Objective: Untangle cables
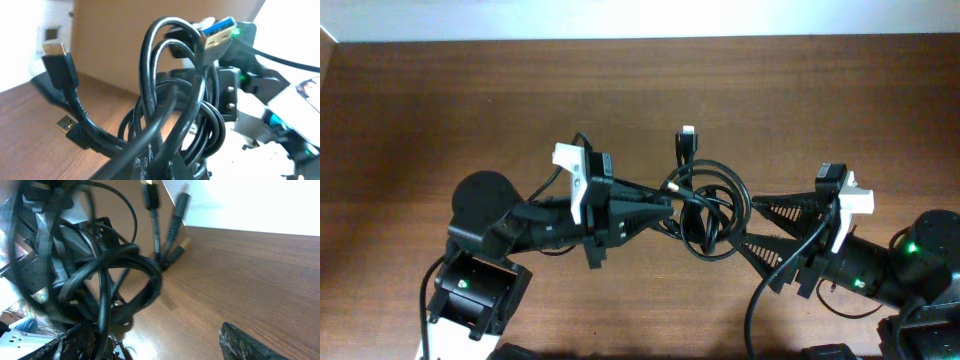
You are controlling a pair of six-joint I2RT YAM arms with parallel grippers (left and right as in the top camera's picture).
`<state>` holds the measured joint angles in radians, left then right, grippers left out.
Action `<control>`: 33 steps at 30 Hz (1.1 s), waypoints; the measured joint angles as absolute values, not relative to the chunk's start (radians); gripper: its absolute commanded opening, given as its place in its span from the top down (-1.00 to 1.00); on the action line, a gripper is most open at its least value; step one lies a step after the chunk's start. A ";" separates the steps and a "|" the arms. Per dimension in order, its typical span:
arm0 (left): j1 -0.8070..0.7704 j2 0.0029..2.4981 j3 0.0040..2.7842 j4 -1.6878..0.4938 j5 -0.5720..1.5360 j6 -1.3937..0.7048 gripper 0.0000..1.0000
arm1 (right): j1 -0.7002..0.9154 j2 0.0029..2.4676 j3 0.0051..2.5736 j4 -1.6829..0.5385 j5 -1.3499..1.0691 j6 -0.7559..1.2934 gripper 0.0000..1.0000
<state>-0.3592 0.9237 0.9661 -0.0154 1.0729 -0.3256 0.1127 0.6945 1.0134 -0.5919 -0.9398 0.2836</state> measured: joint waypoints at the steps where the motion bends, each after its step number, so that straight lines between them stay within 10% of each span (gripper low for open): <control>1: -0.359 0.924 0.966 -0.002 1.097 -0.324 1.00 | 0.113 0.694 1.013 -0.592 -0.940 0.280 -0.43; 20: -0.378 0.960 0.966 0.010 1.150 -0.324 1.00 | 0.113 0.694 1.013 -0.530 -1.069 0.278 -0.30; 23: -0.402 0.963 0.966 0.008 1.148 -0.324 1.00 | 0.113 0.694 1.013 -0.505 -1.076 0.276 -0.08; 27: -0.405 0.989 0.966 0.028 1.148 -0.324 1.00 | 0.113 0.695 1.013 -0.546 -1.084 0.274 0.81; 33: -0.410 1.001 0.966 0.140 1.145 -0.320 1.00 | 0.113 0.703 1.016 -0.748 -0.994 0.277 0.92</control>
<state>-0.4095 1.0008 0.9661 0.1402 1.1454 -0.3199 0.1127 0.7029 1.0157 -0.7475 -0.9943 0.2771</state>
